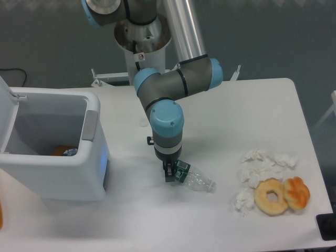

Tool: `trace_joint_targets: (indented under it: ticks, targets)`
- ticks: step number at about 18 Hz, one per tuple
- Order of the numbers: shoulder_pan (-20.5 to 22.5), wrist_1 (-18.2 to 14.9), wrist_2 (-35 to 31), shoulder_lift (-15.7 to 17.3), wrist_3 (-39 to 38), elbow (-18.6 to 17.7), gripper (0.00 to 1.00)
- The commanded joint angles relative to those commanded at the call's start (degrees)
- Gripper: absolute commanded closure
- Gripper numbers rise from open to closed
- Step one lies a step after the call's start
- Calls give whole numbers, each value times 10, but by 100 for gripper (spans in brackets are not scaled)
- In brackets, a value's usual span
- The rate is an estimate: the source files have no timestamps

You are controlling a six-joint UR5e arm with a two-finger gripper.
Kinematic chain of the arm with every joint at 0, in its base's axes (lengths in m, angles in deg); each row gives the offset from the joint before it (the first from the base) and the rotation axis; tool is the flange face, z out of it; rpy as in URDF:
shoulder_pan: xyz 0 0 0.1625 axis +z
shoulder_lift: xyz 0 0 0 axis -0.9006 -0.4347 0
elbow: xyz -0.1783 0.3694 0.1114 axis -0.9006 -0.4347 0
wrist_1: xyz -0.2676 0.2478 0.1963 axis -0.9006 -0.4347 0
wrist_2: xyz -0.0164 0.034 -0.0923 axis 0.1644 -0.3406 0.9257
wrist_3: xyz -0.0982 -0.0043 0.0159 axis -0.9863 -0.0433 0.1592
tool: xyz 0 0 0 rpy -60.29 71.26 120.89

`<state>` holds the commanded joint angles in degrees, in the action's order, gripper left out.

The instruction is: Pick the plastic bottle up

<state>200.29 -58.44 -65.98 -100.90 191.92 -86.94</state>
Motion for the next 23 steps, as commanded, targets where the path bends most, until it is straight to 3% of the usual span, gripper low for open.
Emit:
trace_joint_targets:
  ticks: [8,14,23]
  targets:
    - [-4,0,-2,-2,-20,2,30]
    - [-4,0,-2,-2,-21,3,31]
    - [-4,-1,-3,4,-31,35,30]
